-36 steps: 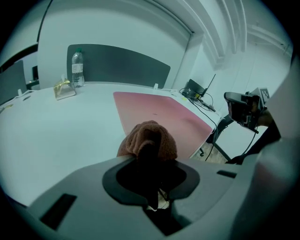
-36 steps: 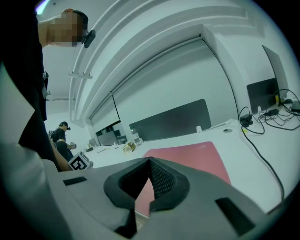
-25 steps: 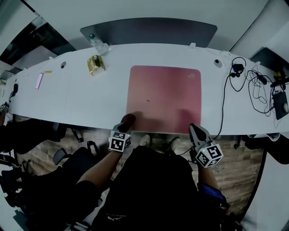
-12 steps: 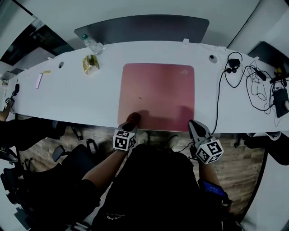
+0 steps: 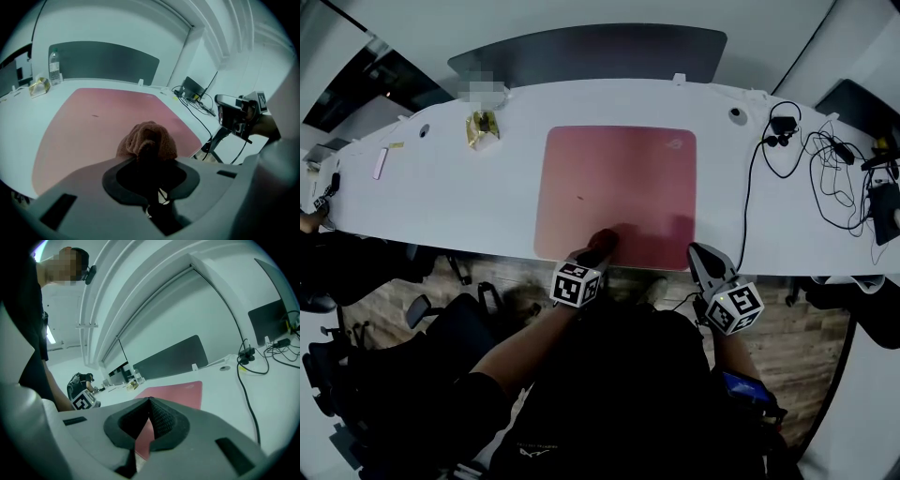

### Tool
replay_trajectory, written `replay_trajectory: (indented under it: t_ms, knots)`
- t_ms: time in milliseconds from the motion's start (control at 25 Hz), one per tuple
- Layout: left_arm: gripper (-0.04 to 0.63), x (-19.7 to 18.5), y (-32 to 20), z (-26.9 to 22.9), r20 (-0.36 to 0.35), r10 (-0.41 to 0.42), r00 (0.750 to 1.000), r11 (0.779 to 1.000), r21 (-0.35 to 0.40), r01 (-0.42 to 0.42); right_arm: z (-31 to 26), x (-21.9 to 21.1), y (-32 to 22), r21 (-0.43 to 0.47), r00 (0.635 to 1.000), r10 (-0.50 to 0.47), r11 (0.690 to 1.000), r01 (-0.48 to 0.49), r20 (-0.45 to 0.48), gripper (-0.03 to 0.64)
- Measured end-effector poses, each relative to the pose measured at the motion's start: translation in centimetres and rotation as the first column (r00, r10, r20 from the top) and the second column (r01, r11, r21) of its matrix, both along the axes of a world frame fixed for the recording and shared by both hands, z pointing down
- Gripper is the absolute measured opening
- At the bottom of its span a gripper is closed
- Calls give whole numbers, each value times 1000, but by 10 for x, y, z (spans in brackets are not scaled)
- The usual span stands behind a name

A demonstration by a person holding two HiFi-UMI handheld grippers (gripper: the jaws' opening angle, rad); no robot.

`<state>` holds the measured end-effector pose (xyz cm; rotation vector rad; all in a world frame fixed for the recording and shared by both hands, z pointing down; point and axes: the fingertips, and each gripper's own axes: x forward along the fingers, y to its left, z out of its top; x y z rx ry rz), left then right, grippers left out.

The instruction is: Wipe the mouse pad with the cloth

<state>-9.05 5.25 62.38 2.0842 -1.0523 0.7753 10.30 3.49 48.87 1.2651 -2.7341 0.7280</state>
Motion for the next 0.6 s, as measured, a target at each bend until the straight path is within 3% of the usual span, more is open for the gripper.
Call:
replay_trajectory:
  t_ms: [600]
  knots:
    - [86,125,0,-4,-138,154,978,987,-19,-158,14,53,1,-30,1000,-11,999,10,-16,23]
